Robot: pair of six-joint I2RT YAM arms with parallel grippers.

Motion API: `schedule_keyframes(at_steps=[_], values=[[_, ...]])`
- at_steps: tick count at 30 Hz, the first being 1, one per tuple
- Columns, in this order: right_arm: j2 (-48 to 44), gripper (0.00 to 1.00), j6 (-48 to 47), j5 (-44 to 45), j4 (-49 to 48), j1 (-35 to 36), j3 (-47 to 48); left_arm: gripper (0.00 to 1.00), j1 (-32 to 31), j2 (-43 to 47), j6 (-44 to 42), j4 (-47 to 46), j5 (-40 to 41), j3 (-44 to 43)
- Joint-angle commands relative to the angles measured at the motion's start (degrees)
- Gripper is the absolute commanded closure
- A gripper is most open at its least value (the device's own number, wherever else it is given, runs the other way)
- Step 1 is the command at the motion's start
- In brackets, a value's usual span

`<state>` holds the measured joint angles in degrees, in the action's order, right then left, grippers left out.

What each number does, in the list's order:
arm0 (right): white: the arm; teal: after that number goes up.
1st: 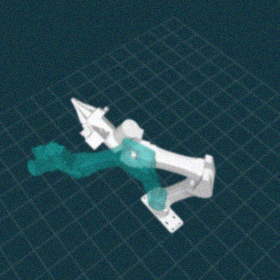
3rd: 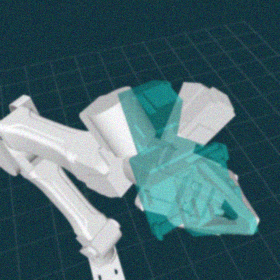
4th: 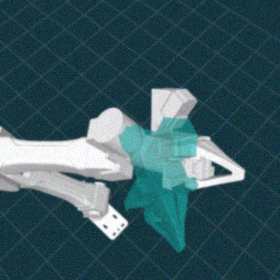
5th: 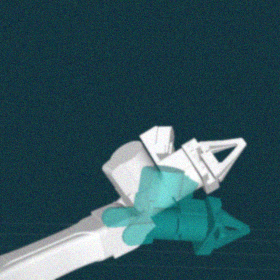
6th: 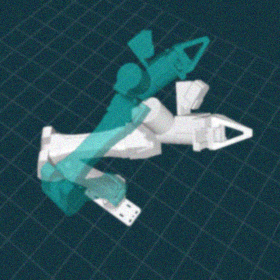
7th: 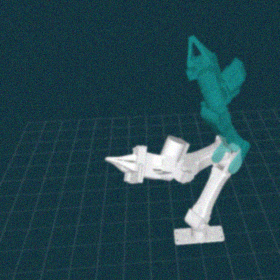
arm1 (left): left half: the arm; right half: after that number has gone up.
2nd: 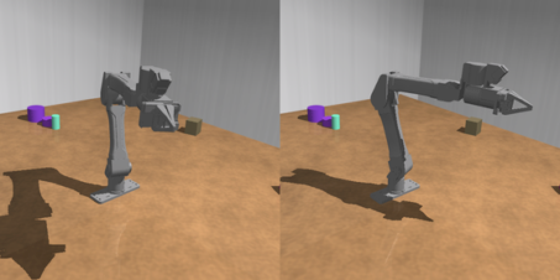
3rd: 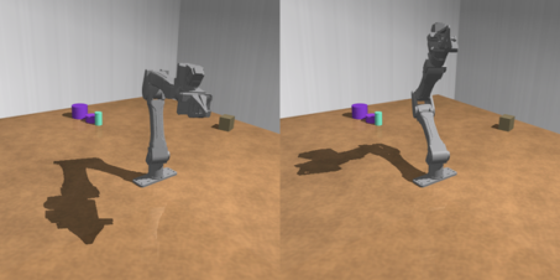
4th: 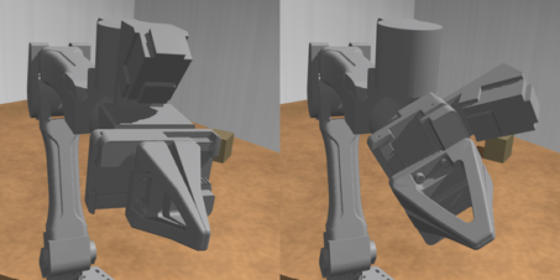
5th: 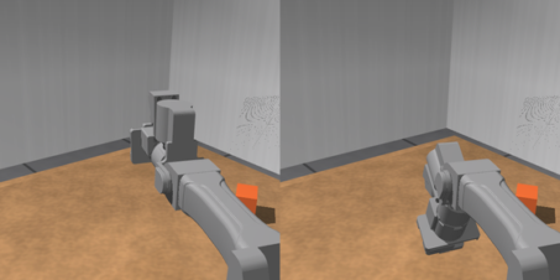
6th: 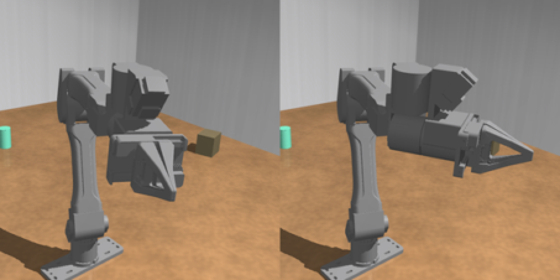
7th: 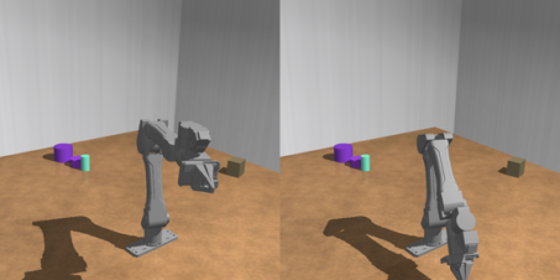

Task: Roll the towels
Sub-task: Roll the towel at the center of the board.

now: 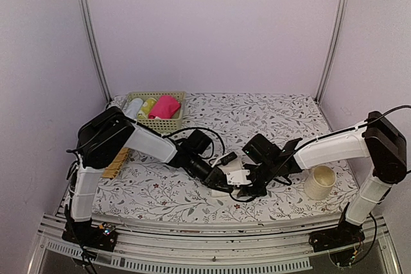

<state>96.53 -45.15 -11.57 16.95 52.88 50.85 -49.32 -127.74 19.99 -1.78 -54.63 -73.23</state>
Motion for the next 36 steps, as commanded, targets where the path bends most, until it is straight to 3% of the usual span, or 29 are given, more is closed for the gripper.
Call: schedule_keyframes(at_steps=[1, 4, 10, 17, 22, 27, 36], values=[[4.4, 0.75, -0.3, 3.9, -1.5, 0.4, 1.4, 0.78, 0.8, -1.7, -0.6, 3.3, 2.3, 1.1], [4.4, 0.87, -0.6, 2.7, -0.4, 0.5, 1.4, 0.66, 1.2, 0.9, -2.2, 2.0, 4.3, 2.9], [3.7, 0.95, 0.6, -6.4, 9.9, 0.3, 4.4, 0.49, 1.9, 13.6, -2.4, -6.5, 15.8, 13.5], [7.9, 0.97, 4.8, -22.6, 23.5, -3.0, 11.5, 0.47, -0.9, 31.8, -5.2, -21.8, 31.8, 33.2], [16.4, 0.97, 4.8, -31.3, 31.4, -7.1, 19.6, 0.46, -11.4, 40.2, -17.3, -31.4, 48.6, 43.8], [24.8, 0.97, 3.6, -35.2, 39.3, -8.5, 28.3, 0.48, -17.8, 38.2, -27.5, -27.7, 54.6, 41.5], [30.6, 0.96, 3.5, -36.7, 43.8, -9.2, 34.2, 0.47, -22.4, 26.1, -38.6, -18.6, 60.8, 29.0]])
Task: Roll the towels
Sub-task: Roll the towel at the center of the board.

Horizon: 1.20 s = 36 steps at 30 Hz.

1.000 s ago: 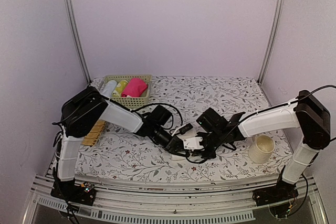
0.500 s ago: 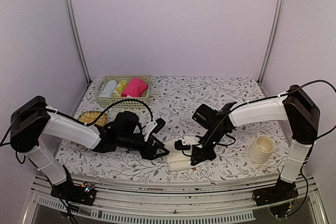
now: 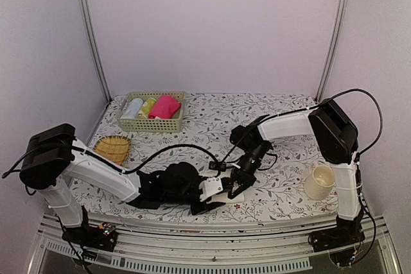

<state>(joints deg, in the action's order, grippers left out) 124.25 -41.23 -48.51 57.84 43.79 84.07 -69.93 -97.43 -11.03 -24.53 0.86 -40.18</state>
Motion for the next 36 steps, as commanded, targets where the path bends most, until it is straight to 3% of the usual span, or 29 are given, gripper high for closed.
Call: schedule_keyframes(at_steps=[1, 4, 13, 18, 20, 27, 32, 36], values=[[3.1, 0.96, -0.4, 0.3, 2.9, -0.2, 1.0, 0.47, -1.9, -5.4, -8.3, 4.9, 6.0, -5.2], [3.2, 0.96, -0.4, 0.2, 3.0, -0.3, 1.0, 0.51, -1.9, -8.3, -9.7, 7.4, 7.4, -8.1], [2.1, 0.94, -0.4, -0.9, 2.9, -0.5, 0.5, 0.79, -1.9, -12.4, -10.0, 12.7, 8.3, -11.8], [-7.9, 0.68, -3.9, -3.7, 0.9, -2.4, -3.4, 0.9, -1.7, -12.3, -8.5, 15.7, 6.6, -13.1], [-12.6, 0.63, -4.7, -3.4, -0.5, -3.7, -5.0, 0.91, -1.3, -12.4, -7.2, 17.5, 4.4, -14.1], [-26.4, 0.63, -1.1, -3.1, -9.4, -9.4, -12.3, 0.93, 3.5, -14.0, 1.1, 24.7, -10.6, -19.8], [-36.8, 0.67, 0.6, 5.8, -20.0, -9.4, -21.6, 0.93, 9.0, -20.4, 8.0, 28.9, -23.4, -24.7], [-40.0, 0.69, 0.3, 12.9, -25.8, -7.6, -27.2, 0.93, 13.6, -25.8, 13.9, 31.5, -33.9, -28.5]])
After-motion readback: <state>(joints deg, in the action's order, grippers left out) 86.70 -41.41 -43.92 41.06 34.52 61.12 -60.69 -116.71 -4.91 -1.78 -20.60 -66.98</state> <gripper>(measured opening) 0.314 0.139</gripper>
